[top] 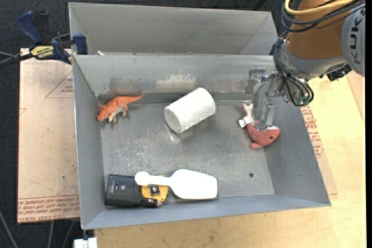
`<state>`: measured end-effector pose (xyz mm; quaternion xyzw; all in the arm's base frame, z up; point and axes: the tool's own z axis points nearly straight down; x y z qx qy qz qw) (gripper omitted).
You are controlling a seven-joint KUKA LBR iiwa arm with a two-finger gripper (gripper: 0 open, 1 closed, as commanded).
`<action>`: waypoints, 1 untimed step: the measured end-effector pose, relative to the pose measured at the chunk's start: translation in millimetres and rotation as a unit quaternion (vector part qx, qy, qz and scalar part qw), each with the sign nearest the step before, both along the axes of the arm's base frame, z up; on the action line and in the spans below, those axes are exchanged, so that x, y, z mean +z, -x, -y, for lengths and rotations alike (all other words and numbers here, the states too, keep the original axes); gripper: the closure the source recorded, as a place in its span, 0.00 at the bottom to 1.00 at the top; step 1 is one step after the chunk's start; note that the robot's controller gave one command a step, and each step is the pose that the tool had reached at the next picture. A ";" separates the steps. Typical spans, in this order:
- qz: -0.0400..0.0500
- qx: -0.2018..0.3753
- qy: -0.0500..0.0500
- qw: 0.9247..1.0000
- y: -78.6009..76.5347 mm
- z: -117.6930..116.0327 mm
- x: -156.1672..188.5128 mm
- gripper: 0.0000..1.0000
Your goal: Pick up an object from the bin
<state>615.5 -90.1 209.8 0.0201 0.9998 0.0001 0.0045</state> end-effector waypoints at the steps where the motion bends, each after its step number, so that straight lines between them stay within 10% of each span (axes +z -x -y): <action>1: -0.004 -0.060 -0.002 0.998 28.7 16.3 -41.4 0.00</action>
Offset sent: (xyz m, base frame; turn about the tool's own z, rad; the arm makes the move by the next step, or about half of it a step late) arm -0.0159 -0.0492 -0.0753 0.0212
